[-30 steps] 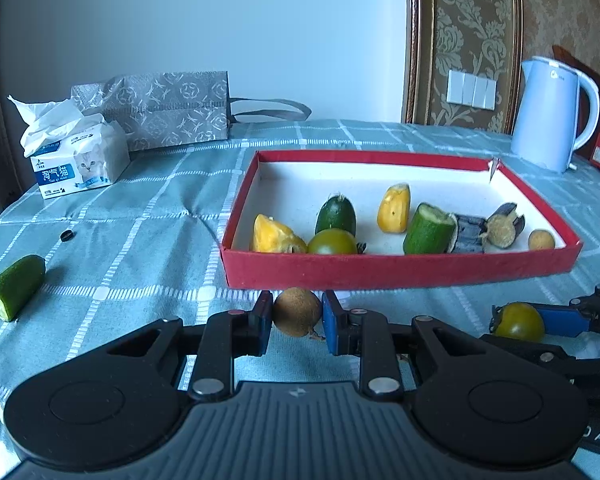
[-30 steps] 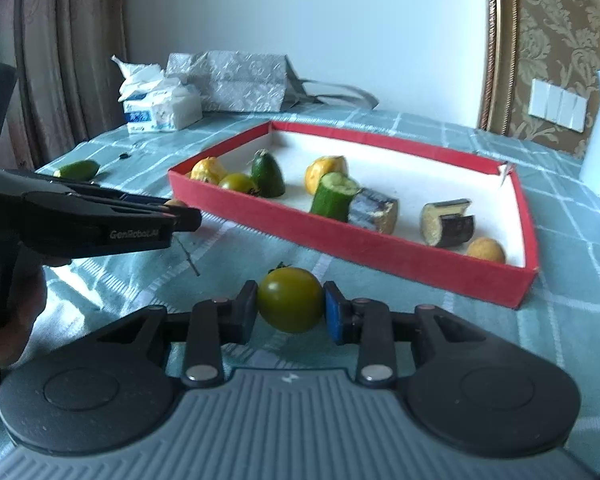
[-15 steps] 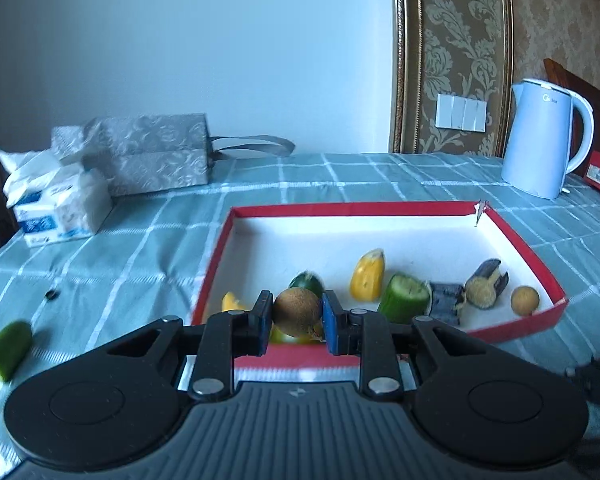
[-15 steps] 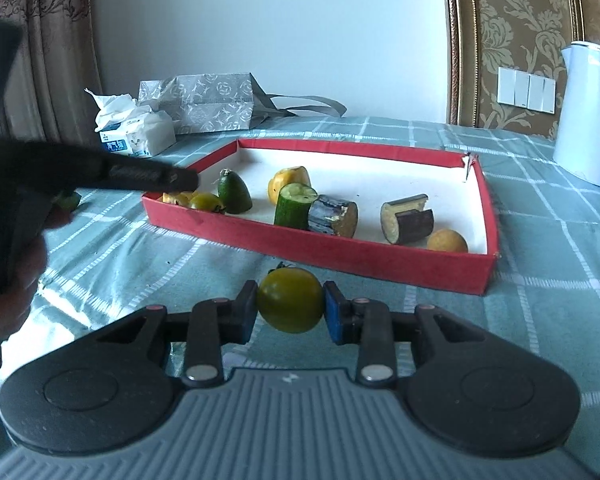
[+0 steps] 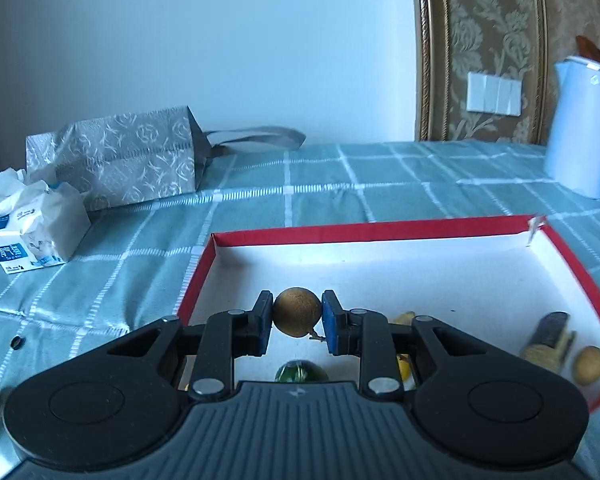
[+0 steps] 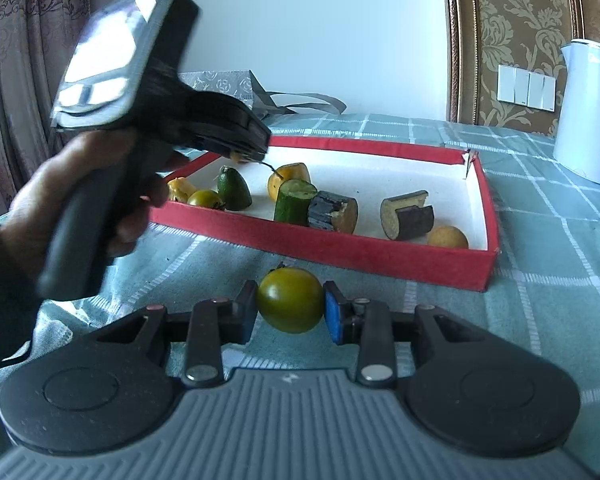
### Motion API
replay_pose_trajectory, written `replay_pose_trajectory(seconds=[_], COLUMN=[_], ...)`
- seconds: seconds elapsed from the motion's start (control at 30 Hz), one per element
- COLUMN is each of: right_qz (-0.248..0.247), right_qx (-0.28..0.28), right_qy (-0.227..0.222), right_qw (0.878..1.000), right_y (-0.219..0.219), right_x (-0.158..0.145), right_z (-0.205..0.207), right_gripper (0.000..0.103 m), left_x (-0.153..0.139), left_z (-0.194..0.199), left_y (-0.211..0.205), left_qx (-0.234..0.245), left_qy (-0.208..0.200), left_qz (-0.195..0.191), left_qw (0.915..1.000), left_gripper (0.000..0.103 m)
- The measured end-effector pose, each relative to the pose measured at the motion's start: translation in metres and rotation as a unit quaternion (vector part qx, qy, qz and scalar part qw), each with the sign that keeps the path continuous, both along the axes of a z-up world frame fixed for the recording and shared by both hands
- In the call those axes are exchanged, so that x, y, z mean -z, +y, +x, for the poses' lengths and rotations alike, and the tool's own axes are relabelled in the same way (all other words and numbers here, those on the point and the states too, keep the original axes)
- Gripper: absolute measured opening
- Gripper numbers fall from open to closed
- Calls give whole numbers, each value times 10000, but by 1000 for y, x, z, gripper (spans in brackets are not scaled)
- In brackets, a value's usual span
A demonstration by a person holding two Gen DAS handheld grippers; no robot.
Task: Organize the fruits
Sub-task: 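Carry the brown fruit into the tray and open the left gripper, then carry the green tomato into the tray and open the right gripper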
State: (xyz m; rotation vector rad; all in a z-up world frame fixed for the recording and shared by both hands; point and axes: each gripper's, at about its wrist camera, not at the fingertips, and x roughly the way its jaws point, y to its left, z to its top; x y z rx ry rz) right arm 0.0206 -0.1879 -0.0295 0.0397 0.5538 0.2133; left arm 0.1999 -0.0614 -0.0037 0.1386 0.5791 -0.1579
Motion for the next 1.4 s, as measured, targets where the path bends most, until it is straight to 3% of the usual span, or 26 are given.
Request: replay_pose_trajectory(seconds=[0.2, 0.37, 0.4, 0.5, 0.53, 0.63, 0.9, 1.03, 1.2, 1.3, 1.4], right_qz=[6, 2, 2, -3, -3, 0, -23, -9, 21, -5, 49], right_qx=[-20, -43, -45, -42, -39, -45, -17, 66, 104, 90, 129], right_qy=[46, 70, 79, 85, 86, 93, 102, 89, 97, 127, 130], right_qw=[10000, 10000, 10000, 10000, 10000, 9999, 9999, 9999, 9999, 9999, 9998], right_y=[1, 1, 1, 1, 1, 1, 1, -2, -2, -1, -4], right_x=[1, 2, 3, 3, 3, 3, 5, 4, 4, 5, 5], right_z=[1, 2, 2, 2, 2, 2, 3, 3, 3, 4, 4], right_gripper=[33, 33, 33, 33, 33, 33, 33, 33, 33, 33, 33], left_x=[13, 13, 13, 13, 13, 13, -2, -13, -9, -8, -11], left_z=[20, 26, 26, 26, 24, 22, 1, -29, -70, -63, -57], left_y=[-5, -2, -2, 1, 3, 5, 20, 34, 51, 46, 50], left_qx=[-111, -137, -151, -242, -305, -371, -332, -304, -142, -96, -126], left_qy=[179, 190, 166, 93, 5, -57, -252, -432, -608, -535, -493], left_qz=[82, -67, -40, -54, -23, 102, -283, -586, -994, -861, -1079], left_qw=[9997, 9997, 9997, 9996, 9995, 9992, 9987, 9969, 9931, 9948, 9929], left_gripper=[25, 27, 34, 75, 77, 77, 77, 77, 88, 88, 88])
